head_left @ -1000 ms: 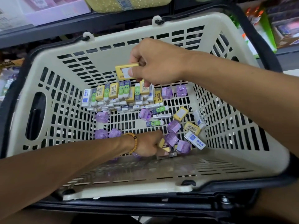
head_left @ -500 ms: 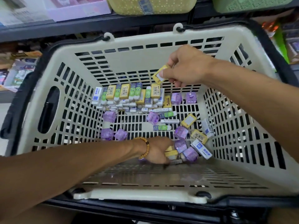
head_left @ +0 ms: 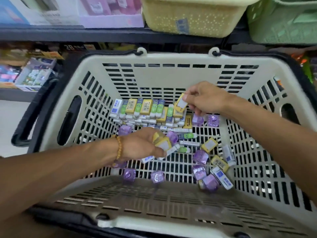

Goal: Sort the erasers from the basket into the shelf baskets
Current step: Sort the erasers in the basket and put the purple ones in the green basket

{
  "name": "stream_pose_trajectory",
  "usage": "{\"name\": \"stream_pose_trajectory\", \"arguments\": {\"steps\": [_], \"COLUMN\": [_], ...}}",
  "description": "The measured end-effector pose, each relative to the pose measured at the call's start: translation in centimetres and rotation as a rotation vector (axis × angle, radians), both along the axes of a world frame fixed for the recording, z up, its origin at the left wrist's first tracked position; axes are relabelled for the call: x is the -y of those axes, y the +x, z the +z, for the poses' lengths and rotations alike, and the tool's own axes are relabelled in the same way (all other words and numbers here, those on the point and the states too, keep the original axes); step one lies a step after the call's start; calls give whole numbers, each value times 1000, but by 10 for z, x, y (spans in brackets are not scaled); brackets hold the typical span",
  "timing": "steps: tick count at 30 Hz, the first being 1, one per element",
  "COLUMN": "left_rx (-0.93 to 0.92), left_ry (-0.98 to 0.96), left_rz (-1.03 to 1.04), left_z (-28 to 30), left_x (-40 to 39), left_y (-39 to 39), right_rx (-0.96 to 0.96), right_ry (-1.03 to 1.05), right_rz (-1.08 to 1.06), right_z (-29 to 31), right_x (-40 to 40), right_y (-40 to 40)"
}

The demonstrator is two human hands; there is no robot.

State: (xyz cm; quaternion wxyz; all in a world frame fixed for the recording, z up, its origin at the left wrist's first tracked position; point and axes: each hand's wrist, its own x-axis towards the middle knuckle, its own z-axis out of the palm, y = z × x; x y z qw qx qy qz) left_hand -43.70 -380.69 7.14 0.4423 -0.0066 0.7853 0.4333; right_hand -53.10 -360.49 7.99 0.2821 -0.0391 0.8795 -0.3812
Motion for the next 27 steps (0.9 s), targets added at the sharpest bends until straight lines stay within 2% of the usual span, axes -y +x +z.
{"name": "stream_pose_trajectory", "arguments": {"steps": [3, 7, 11, 15, 17, 20, 22, 24, 26, 27], "left_rx": [22, 60, 115, 124, 135, 133, 122, 112, 119, 119], "left_ry": [71, 243, 358, 315, 301, 286, 277, 280, 291, 293], "left_rz": [233, 571, 760, 805, 818, 820, 838, 851, 862, 863], "left_z": [17, 22, 25, 20, 18, 20, 20, 22, 24, 26], "left_x": [24, 32, 28, 27, 28, 29, 31, 32, 32, 31], "left_y": [1, -4, -21, -26, -26, -23, -24, -24, -25, -25], "right_rx": [65, 87, -75, -231, -168, 23, 43, -13, -172, -211], "right_ry": [0, -37, -13, 186, 233, 86, 26, 66, 136, 94], "right_rz": [10, -86, -109, -132, -166, -129, -130, -126, -154, -154], "right_z": [-9, -19, -15, -17, -22, -24, -26, -25, -19, -13], "right_x": [25, 43, 31, 22, 20, 25, 27, 27, 28, 29], "right_y": [-2, 3, 6, 7, 6, 12, 14, 14, 13, 14]}}
